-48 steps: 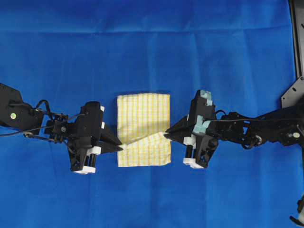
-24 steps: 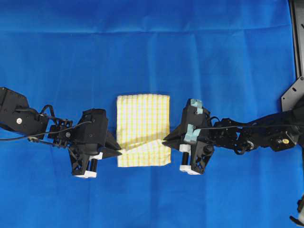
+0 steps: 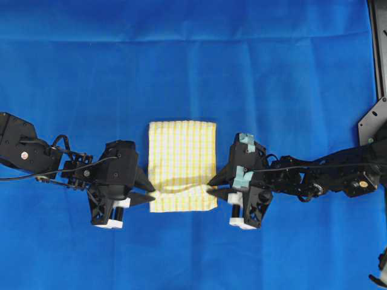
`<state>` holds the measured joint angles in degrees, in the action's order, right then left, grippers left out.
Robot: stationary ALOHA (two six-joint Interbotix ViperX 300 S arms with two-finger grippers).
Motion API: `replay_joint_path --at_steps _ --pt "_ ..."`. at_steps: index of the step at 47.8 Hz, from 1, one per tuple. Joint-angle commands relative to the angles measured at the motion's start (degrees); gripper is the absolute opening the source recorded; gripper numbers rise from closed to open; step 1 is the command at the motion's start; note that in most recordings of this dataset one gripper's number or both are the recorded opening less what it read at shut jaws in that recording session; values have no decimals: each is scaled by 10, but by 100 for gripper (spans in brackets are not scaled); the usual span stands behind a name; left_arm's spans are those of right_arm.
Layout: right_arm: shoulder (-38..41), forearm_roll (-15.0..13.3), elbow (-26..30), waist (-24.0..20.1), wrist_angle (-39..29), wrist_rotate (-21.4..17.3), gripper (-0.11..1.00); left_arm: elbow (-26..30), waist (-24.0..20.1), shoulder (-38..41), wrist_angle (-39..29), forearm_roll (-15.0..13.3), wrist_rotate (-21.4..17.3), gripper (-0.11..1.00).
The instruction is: Fold the yellow towel.
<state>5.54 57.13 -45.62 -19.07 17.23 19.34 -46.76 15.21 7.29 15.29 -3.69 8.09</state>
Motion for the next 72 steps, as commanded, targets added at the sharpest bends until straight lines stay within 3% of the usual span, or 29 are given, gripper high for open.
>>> replay_joint_path --at_steps 1,5,8,16,22,49,58,72 --pt "-8 0 11 -5 1 2 41 8 3 -21 -9 2 -4 27" --pt "-18 -1 7 -5 1 9 67 4 3 -43 -38 3 -5 37" --pt "-34 -4 -1 -4 3 14 80 3 3 -67 -66 3 -6 40" --pt "-116 -6 -40 -4 14 42 72 -5 3 -127 -119 4 -7 40" --pt "-198 -6 -80 2 24 74 72 -24 0 -178 -135 4 -8 40" --pt "-534 -3 -254 10 28 164 72 -188 -28 -461 -112 8 -21 39" --pt "-597 -3 -295 9 28 179 71 -239 -50 -536 -112 8 -51 39" --pt "-621 3 -352 10 47 181 71 -309 -65 -630 -108 8 -54 35"
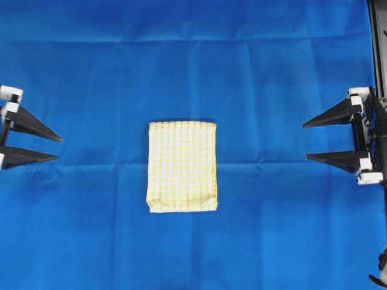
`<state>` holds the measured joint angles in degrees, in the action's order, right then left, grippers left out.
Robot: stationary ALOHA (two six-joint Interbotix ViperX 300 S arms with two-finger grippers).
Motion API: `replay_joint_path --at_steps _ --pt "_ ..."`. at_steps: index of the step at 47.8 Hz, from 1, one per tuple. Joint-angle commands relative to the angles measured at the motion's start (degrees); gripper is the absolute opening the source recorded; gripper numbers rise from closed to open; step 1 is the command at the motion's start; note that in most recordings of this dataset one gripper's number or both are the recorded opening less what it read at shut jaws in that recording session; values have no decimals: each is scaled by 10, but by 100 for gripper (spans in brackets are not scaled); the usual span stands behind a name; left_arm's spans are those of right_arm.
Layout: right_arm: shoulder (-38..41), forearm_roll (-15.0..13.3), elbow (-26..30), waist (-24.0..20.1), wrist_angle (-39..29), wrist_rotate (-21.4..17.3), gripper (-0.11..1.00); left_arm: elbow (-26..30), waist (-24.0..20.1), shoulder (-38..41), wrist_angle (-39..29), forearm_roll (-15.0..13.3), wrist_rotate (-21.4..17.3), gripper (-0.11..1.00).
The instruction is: Fold the yellow towel.
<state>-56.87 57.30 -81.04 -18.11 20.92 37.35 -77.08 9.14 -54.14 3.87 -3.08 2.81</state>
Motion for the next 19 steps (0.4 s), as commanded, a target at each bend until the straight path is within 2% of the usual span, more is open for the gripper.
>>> replay_joint_path --at_steps 1,9,19 --pt "3 0 0 0 12 2 71 -13 -6 -25 6 2 0 35" --pt "3 2 -12 0 15 1 71 -38 -14 -71 2 2 0 35" --pt "1 8 -22 -1 15 0 71 -54 -16 -92 6 2 0 35"
